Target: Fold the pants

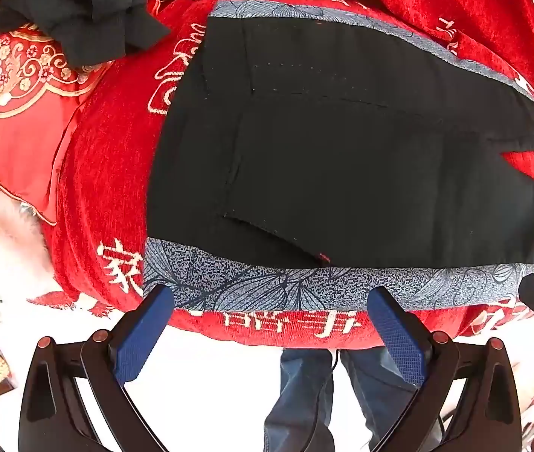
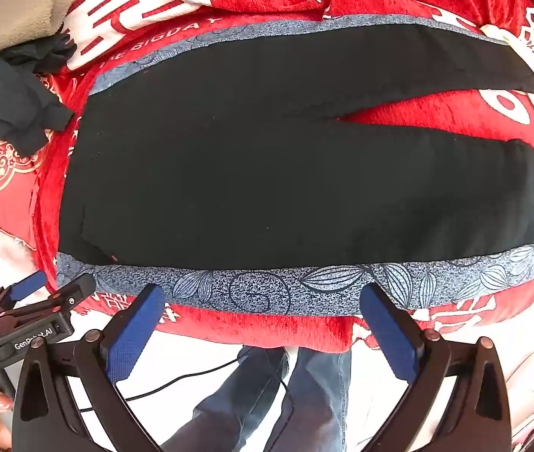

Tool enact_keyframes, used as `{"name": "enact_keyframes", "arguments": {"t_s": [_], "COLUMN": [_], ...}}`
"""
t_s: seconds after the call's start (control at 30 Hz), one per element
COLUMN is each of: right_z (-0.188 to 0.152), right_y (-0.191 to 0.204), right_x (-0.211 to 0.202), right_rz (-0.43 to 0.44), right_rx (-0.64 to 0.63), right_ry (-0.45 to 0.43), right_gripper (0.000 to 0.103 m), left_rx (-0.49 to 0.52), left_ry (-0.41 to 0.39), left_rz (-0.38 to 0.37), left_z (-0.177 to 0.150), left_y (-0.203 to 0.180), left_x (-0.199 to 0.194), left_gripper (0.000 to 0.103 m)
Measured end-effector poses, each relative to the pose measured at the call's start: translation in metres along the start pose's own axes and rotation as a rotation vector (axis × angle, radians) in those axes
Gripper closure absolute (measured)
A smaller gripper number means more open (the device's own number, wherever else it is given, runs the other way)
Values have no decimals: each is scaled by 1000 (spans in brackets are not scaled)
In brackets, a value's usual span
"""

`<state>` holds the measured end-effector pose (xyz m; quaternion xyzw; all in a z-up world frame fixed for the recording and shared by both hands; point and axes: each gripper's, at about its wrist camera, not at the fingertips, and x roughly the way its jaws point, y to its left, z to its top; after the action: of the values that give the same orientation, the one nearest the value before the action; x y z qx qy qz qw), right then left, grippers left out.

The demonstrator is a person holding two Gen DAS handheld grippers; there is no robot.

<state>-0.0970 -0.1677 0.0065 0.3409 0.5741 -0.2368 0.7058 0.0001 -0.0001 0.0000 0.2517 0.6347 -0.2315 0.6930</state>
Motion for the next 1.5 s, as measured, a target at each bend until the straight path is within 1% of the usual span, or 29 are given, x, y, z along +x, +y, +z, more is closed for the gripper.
{"name": "enact_keyframes", "arguments": {"t_s": [0.5, 0.63, 0.77, 0.93, 1.0, 1.07, 1.13, 1.2, 1.27, 1.3, 1.33, 1.37, 1.4, 1.43, 1.47, 1.5], "right_z": [-4, -5, -5, -6, -7, -9, -12, -16, -21, -24, -26, -30, -35, -39, -45, -50], "right_y": [-6, -10, -13, -15, -15, -17, -20, -23, -26, -29, -31, -34, -37, -38, -40, -44], "right_x": [3, 4, 5, 7, 9, 16, 25, 33, 42, 47, 53, 59, 66, 71, 79, 87], "right_rz": [21, 51, 86, 124, 156, 228, 299, 389, 445, 475, 501, 532, 561, 580, 593, 597], "right_rx": [16, 33, 54, 65, 65, 72, 93, 116, 144, 162, 182, 213, 240, 261, 285, 304], "right_ry": [13, 13, 14, 13, 20, 42, 73, 94, 92, 94, 95, 100, 107, 113, 128, 144], "right_gripper": [0, 0, 0, 0, 0, 0, 0, 0, 0, 0, 0, 2, 6, 19, 36, 40], "left_rx": [7, 15, -2, -12, -7, -5, -19, -61, -98, -114, -123, -129, -135, -145, -153, -163], "left_ry": [-3, -18, -9, 3, -3, -13, -11, 0, -21, -33, -30, -41, -41, -19, -17, 11], "left_rz": [11, 12, -10, -10, -6, -9, -52, -123, -191, -215, -219, -217, -233, -248, -271, -287], "left_z": [1, 1, 1, 0, -2, -3, -3, -3, -3, -4, -4, -4, -5, -9, -11, -14], "left_y": [-2, -4, -3, 0, 0, 3, 9, 19, 31, 36, 39, 43, 47, 49, 52, 53], "left_x": [-1, -1, 1, 4, 5, 5, 7, 12, 14, 15, 16, 18, 20, 21, 23, 25], "left_gripper": [0, 0, 0, 0, 0, 0, 0, 0, 0, 0, 0, 0, 0, 0, 0, 2]}}
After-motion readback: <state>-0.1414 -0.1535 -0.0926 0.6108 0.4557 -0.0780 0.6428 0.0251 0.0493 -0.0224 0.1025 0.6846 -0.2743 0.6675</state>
